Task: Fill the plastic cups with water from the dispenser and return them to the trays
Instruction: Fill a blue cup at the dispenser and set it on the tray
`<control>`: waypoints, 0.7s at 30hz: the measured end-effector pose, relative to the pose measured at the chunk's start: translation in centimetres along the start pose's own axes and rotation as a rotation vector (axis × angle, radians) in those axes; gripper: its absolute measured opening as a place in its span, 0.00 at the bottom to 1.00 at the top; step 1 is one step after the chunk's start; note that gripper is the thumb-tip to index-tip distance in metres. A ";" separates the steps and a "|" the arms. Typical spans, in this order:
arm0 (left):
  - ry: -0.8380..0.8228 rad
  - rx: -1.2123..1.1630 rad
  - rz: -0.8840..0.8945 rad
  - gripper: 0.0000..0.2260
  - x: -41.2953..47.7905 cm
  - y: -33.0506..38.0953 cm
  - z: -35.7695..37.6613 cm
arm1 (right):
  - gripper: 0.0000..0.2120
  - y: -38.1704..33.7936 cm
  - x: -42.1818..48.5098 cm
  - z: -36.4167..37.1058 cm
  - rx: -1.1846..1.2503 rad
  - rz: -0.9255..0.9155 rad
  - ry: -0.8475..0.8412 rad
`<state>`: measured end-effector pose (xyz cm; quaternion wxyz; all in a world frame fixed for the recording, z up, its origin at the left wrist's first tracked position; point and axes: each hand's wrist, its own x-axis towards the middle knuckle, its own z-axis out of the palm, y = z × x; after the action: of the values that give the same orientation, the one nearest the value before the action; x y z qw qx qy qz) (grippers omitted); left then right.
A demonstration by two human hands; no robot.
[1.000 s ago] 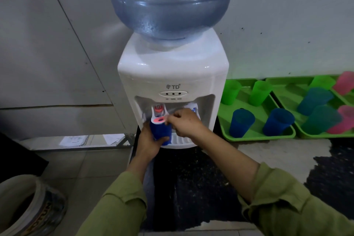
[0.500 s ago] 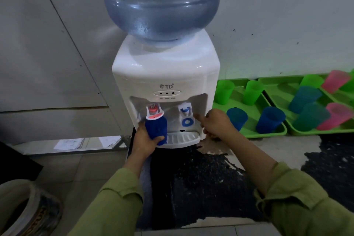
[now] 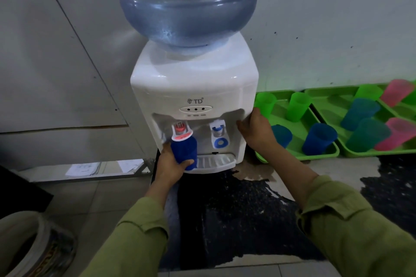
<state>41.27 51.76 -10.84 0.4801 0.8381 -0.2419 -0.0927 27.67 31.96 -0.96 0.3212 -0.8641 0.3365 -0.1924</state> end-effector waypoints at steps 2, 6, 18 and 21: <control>0.002 -0.006 -0.003 0.34 0.0 0.0 0.1 | 0.17 -0.1 0.2 0.1 -0.021 0.012 0.000; 0.003 -0.009 -0.009 0.35 -0.1 -0.1 0.1 | 0.18 0.0 0.4 0.3 -0.038 0.015 -0.003; 0.037 0.024 -0.013 0.35 -0.3 0.4 0.4 | 0.18 0.0 0.3 0.3 -0.042 0.001 -0.015; 0.038 0.008 -0.022 0.35 -0.4 0.3 0.4 | 0.18 0.0 0.3 0.4 -0.034 0.005 -0.009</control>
<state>40.64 51.51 -10.81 0.4800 0.8443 -0.2239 -0.0812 28.10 31.93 -1.22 0.3084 -0.8693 0.3406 -0.1821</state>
